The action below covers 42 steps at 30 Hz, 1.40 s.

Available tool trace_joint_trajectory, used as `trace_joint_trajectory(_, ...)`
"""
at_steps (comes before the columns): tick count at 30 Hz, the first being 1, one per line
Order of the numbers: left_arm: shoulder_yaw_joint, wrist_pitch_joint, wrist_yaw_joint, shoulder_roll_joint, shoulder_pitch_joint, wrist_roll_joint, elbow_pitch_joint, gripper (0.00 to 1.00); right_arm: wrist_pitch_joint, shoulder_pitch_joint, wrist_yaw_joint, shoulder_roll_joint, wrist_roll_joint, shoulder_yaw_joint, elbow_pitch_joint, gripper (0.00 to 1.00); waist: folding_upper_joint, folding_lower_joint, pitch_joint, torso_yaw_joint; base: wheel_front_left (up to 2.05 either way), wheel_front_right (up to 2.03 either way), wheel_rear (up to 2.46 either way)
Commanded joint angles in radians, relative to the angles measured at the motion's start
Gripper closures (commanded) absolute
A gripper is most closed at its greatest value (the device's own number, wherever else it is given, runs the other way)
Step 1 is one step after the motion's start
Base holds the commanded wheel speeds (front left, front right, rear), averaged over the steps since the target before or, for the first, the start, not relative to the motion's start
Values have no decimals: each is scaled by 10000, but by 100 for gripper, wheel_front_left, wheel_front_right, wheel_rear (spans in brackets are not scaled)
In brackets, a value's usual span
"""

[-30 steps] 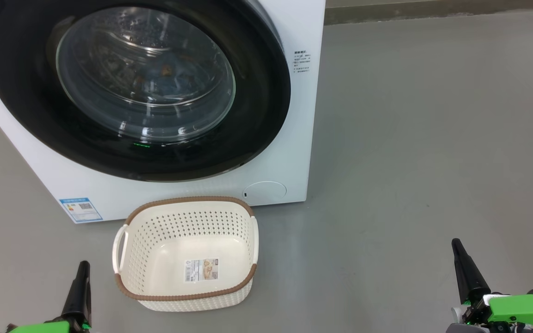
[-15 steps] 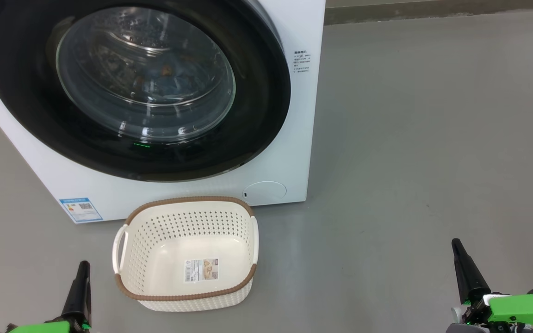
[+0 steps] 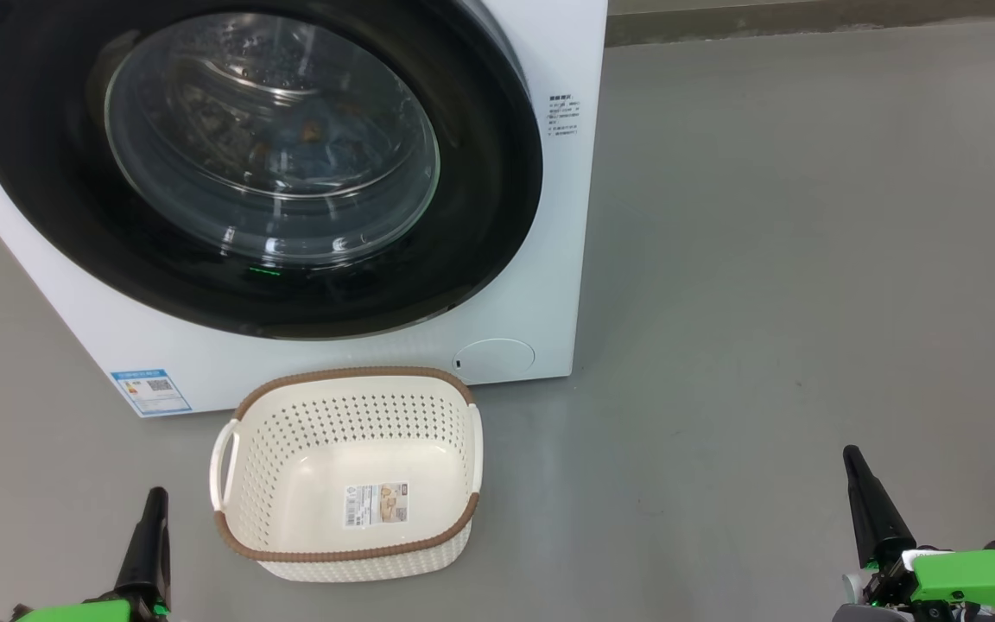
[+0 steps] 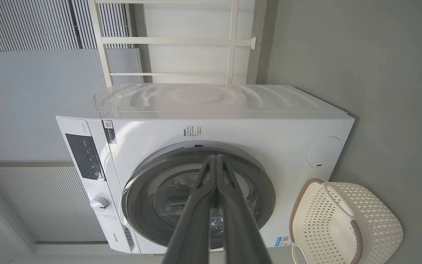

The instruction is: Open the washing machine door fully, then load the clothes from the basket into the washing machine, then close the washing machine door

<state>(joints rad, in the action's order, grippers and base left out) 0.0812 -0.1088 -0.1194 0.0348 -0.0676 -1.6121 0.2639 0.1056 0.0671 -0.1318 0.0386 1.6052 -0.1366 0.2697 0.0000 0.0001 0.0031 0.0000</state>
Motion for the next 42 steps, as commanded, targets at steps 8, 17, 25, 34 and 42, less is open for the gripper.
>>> trace_joint_trajectory(8,337,-53,-113,155,-405,45,-189,100,74,408,11,116,37,232,-249,100,0,-1,0,0,0,0,0)
trace_joint_trajectory(17,337,-53,-113,155,-405,45,-189,100,74,408,11,116,37,232,-249,100,0,-1,0,0,0,0,0)
trace_joint_trajectory(25,337,-53,-113,154,-405,45,-189,100,74,408,11,116,37,232,-249,100,0,-1,0,0,0,0,0)
trace_joint_trajectory(34,335,-52,-113,154,-404,43,-189,100,74,408,11,116,37,232,-249,100,0,-1,0,0,0,0,0)
trace_joint_trajectory(42,334,-50,-113,154,-404,42,-190,100,74,408,11,116,37,232,-249,100,0,-1,0,0,0,0,0)
